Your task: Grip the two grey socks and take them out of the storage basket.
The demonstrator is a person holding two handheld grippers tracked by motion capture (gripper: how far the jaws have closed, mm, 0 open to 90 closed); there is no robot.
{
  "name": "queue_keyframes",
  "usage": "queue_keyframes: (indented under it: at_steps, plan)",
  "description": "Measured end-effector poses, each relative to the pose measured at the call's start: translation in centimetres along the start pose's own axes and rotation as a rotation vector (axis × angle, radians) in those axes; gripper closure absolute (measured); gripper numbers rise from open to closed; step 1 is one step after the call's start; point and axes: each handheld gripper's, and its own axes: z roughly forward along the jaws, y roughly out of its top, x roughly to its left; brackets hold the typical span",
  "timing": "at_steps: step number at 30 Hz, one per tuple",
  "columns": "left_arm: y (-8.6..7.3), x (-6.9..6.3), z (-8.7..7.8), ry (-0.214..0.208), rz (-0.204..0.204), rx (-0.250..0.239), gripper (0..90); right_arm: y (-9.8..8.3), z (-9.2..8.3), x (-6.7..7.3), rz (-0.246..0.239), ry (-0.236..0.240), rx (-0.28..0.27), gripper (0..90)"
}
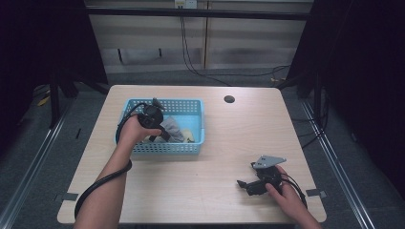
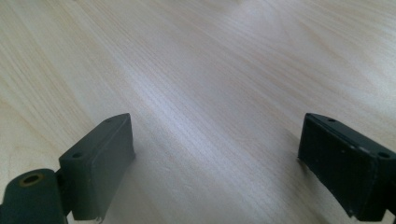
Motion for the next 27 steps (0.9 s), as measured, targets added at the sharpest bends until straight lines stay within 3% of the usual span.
queue_keyframes:
  at_steps: [8, 13, 17, 19, 22, 25, 27]
  plan:
    - [0.0, 0.3, 1.6, -0.009, -0.027, 0.025, 26.0, 0.0, 0.0, 0.0, -0.003, 0.0, 0.001, 9.9]
    - [0.0, 0.2, 2.2, -0.038, -0.038, 0.049, 29.8, 0.0, 0.0, 0.0, -0.003, 0.0, 0.001, 10.0]
    - [0.2, -0.1, 2.1, -0.04, -0.046, 0.091, 44.4, 0.0, 0.0, 0.0, -0.003, 0.0, 0.001, 9.9]
    - [0.3, -0.2, 2.0, -0.032, -0.046, 0.118, 57.3, 0.0, 0.0, 0.0, -0.003, 0.0, 0.001, 9.9]
    - [0.4, -0.4, 2.1, -0.061, -0.06, 0.143, 72.4, 0.0, 0.0, 0.0, -0.003, 0.0, 0.001, 9.9]
    - [0.6, -0.7, 2.0, -0.042, -0.055, 0.15, 82.8, 0.0, 0.0, 0.0, -0.003, 0.0, 0.001, 9.9]
    - [0.7, -0.8, 1.8, -0.044, -0.056, 0.149, 84.3, 0.0, 0.0, 0.0, -0.003, 0.0, 0.001, 10.0]
